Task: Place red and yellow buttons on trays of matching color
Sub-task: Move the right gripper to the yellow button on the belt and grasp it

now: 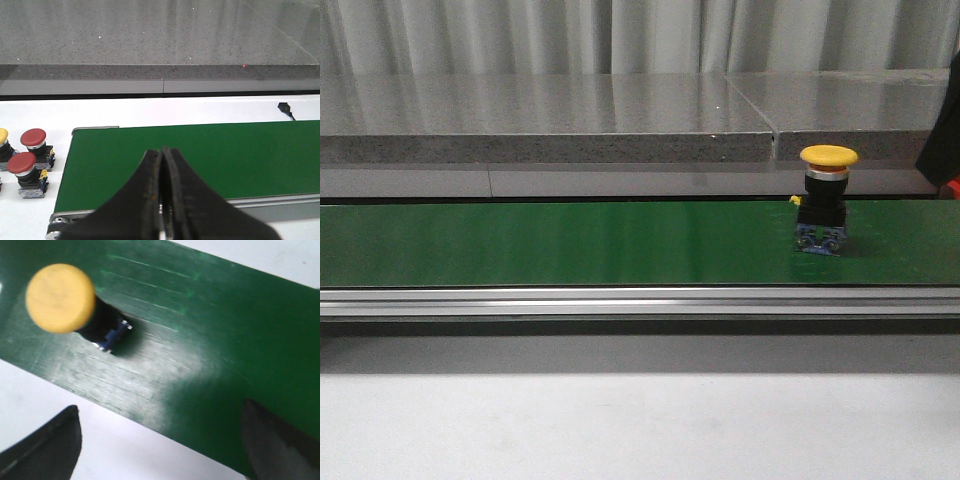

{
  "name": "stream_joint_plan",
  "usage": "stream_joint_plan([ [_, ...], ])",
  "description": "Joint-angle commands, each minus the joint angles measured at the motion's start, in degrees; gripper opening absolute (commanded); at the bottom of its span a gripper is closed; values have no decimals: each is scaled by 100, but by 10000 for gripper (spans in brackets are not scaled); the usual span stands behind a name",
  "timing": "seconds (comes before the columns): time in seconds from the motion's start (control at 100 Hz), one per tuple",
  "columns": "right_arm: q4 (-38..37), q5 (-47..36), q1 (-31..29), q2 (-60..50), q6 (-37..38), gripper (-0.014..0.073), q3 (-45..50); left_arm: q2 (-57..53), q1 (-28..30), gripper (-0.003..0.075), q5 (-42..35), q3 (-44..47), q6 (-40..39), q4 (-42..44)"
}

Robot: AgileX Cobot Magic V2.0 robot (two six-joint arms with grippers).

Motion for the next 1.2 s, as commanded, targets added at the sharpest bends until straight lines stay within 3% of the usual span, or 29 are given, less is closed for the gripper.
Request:
stream_joint_plan([
  [0.0, 72, -317, 137, -184, -125, 636, -127, 36, -43, -19, -422, -156, -7, -68],
  [0.33, 72, -1052, 433, -94, -171, 636, -139, 36, -43, -19, -422, -156, -7, -68],
  [0.82, 92, -1495, 433, 763, -223, 623, -384, 36, -43, -19, -422, -156, -7, -68],
  [0.91, 92, -1508, 433, 768, -223, 534, -384, 36, -43, -19, -422, -156, -7, -68],
  [1.08, 92, -1507, 433, 768, -223, 201, -384, 36, -43, -19, -422, -156, -7, -68],
  [1.19, 92, -1440, 433, 753, -223, 108, -384, 36, -43, -19, -422, -156, -7, -68],
])
